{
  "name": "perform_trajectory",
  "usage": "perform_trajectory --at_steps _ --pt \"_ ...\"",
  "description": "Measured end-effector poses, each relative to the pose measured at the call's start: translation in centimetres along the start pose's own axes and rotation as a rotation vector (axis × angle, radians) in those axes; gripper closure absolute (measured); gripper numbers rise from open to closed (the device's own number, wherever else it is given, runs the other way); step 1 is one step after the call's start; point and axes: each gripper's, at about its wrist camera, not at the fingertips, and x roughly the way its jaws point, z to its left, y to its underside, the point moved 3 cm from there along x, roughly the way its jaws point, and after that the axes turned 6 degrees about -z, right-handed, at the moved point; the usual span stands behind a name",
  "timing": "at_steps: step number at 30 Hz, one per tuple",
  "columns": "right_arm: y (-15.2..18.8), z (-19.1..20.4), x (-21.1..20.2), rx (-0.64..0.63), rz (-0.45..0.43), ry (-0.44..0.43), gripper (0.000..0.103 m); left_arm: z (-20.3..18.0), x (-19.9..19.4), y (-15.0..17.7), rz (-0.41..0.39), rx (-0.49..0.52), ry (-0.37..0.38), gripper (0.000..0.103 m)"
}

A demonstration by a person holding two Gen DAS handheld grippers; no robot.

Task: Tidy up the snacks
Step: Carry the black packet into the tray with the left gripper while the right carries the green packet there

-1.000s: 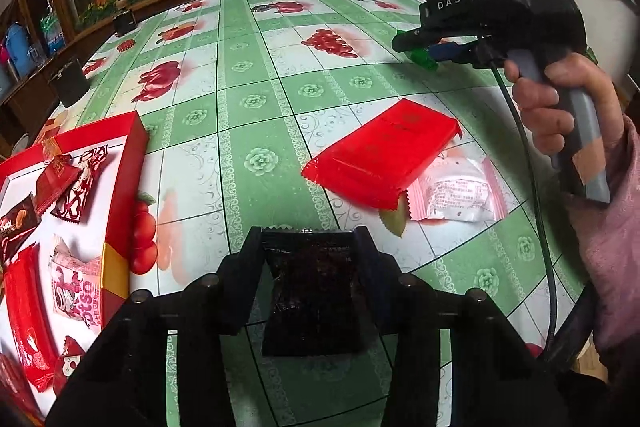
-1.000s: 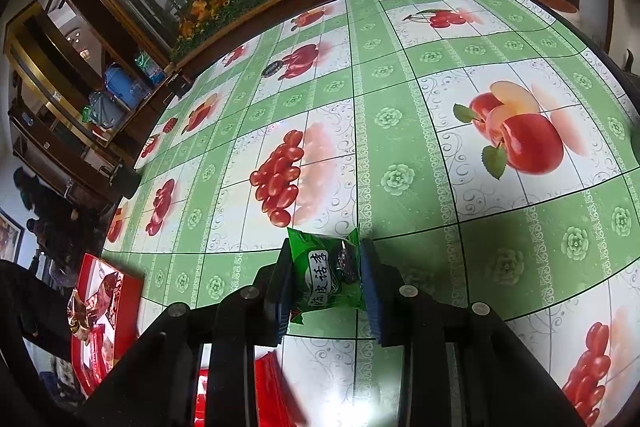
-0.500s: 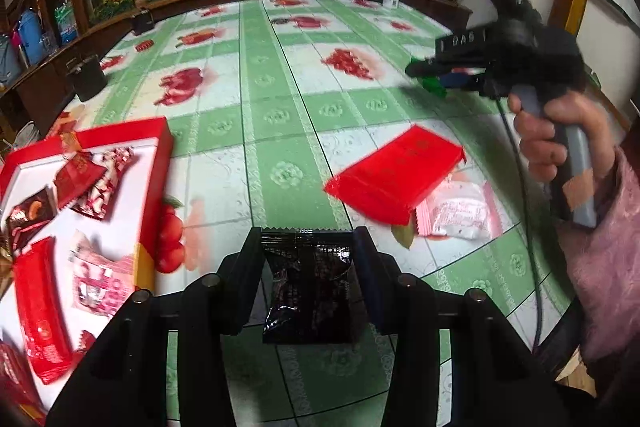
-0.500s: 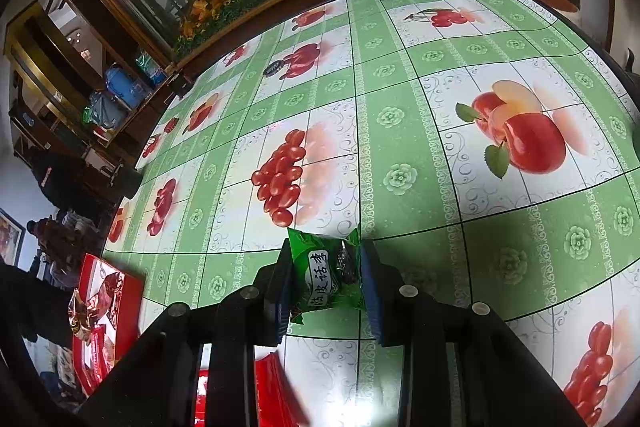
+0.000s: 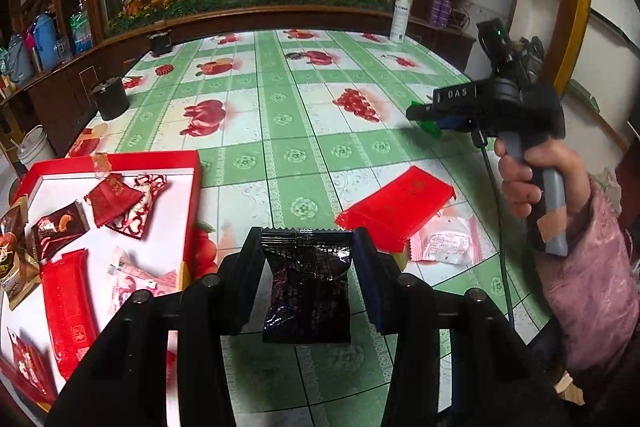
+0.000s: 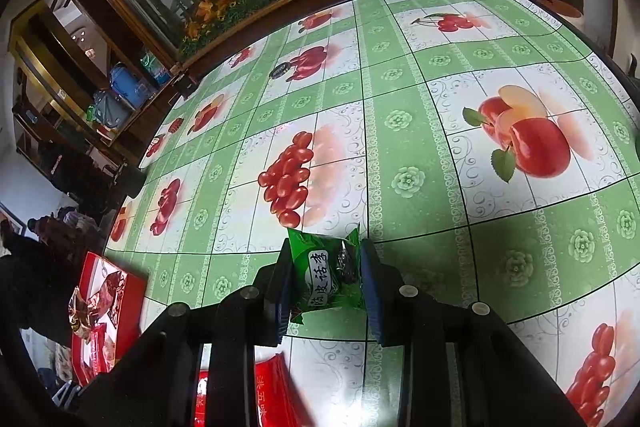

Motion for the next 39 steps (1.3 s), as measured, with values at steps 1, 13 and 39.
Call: perform_trajectory --at_steps 1,13,39 --pt "0.0 0.0 0.0 -0.002 -0.002 0.001 0.072 0.1 -0.2 -0.1 -0.007 -0.004 -0.003 0.061" --pt "0.2 1.1 -1.0 -0.011 -0.048 -0.03 0.072 2.6 -3.0 -0.6 -0.083 -0.059 -0.028 0.061" --pt "11.1 24.1 -1.7 -0.234 0.18 -0.494 0.072 13.6 -7.4 3.4 -0.122 -0.262 -0.138 0.061"
